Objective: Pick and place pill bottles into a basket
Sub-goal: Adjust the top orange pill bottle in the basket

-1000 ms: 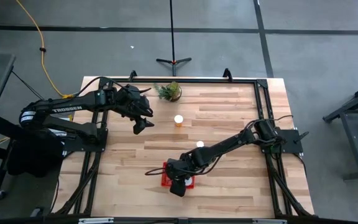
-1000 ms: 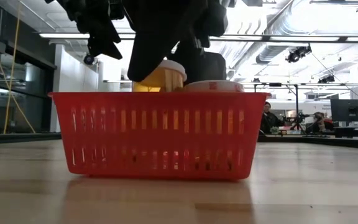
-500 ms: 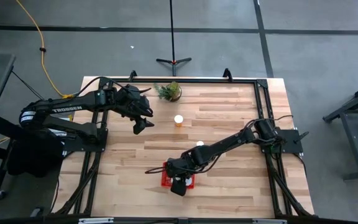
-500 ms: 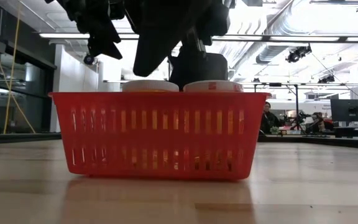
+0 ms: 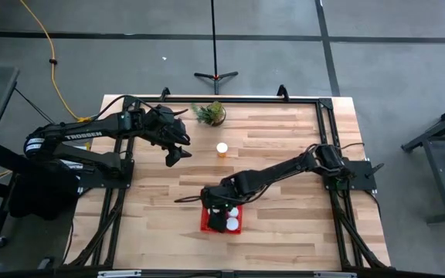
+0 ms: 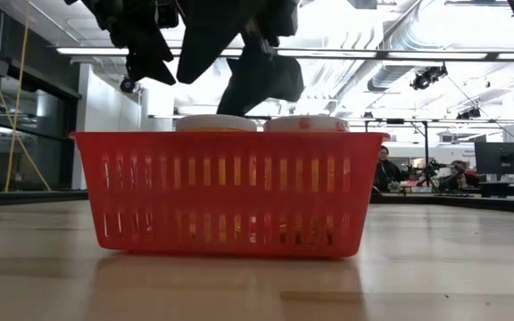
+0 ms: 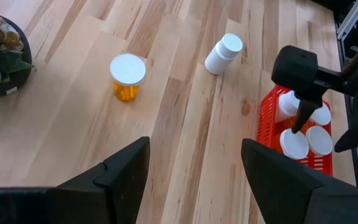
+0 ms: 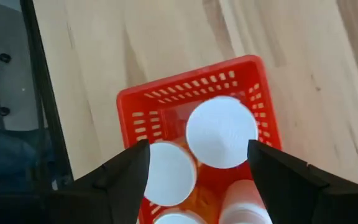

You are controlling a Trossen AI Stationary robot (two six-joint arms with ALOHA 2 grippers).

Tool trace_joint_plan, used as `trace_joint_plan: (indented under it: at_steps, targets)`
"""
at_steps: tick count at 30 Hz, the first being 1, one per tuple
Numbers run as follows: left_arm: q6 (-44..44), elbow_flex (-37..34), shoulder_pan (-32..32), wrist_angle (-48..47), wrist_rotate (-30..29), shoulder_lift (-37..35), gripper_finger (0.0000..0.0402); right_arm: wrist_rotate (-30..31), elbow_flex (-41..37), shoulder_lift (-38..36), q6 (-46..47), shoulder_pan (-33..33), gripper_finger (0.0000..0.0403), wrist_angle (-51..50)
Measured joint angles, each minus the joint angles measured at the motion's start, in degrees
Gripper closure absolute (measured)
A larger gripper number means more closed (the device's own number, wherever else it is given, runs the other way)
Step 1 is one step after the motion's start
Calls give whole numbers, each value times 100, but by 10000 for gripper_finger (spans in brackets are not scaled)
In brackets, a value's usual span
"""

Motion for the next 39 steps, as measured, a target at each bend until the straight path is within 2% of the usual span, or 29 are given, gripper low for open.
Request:
trace_joint_plan:
  at_steps: [9, 39]
  targets:
    - [24, 0, 0, 0, 0, -2, 115, -23, 4, 0, -72, -178, 142, -23]
    - [24, 0, 0, -107, 0, -2, 115, -156, -7, 391, 139, -173, 143, 194]
